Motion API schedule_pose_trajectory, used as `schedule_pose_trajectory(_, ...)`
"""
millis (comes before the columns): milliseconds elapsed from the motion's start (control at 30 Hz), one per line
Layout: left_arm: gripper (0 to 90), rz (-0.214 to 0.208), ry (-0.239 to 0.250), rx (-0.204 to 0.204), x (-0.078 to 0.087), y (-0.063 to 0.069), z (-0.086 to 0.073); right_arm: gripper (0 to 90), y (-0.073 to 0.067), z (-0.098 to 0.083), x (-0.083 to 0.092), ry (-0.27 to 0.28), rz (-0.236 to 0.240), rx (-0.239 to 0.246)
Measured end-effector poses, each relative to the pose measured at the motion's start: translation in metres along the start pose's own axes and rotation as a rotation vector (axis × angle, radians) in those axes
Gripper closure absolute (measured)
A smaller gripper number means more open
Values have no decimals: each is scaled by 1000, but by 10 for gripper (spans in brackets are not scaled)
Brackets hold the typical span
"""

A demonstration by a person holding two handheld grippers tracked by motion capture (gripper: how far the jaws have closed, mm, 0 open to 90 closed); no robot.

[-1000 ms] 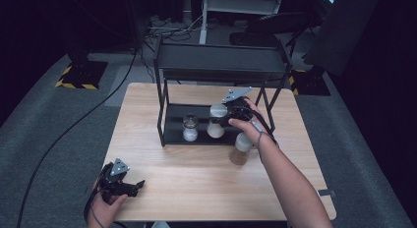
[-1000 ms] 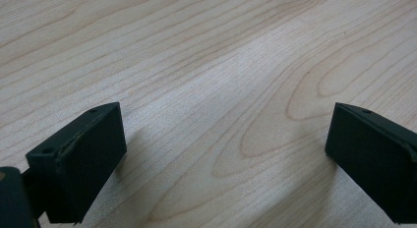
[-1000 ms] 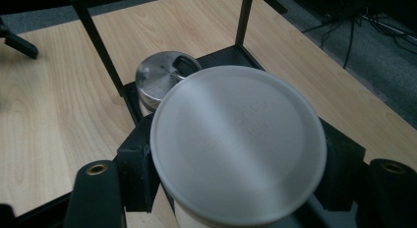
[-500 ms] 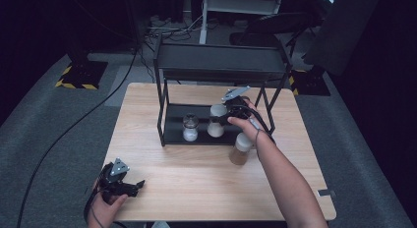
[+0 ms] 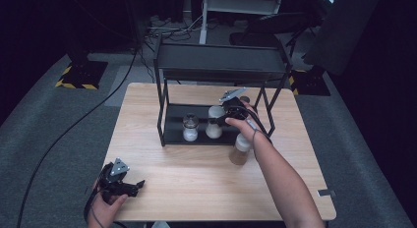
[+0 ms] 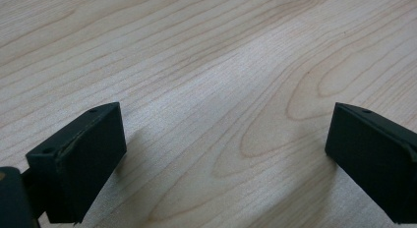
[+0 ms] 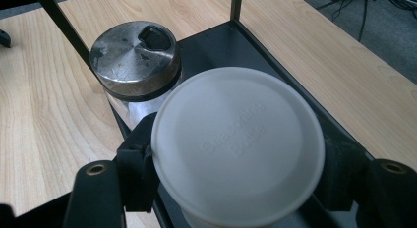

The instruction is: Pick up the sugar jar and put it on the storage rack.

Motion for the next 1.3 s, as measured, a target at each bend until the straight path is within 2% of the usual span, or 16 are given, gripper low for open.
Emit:
schedule_pose_trajectory(233, 13, 0, 0, 0, 0, 0, 0, 331, 4, -2, 2, -4, 10, -13)
schedule_pose_trajectory(300, 13, 0, 0, 0, 0, 0, 0, 266, 5, -3, 3, 6, 23, -22)
schedule_pose_trajectory(367, 13, 0, 1, 1, 0, 0, 0, 199, 3, -2, 7, 26, 15, -37)
schedule_pose_trajectory(533, 13, 2, 1, 3, 0, 0, 0, 135, -1, 1, 27, 73, -22, -11)
schedule_pose_trajectory(733, 12, 1, 0, 2, 0, 0, 0, 125, -4, -2, 53, 83, -42, -13)
schedule_pose_trajectory(967, 13, 1, 0, 3, 0, 0, 0, 114, -12, -14, 82, 127, -32, -13)
schedule_pose_trajectory(1300, 13, 1, 0, 3, 0, 0, 0, 104, -25, -31, 110, 147, -28, 2)
Point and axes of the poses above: each handheld gripper's, and its own axes: x roughly backward along the jaws, z roughly out of its top, y roughly to its right, the point moved 9 cm from there along -x, roughly forward along the jaws, and after that the axes turned 11 degrees about -x, right-handed, at the moved point
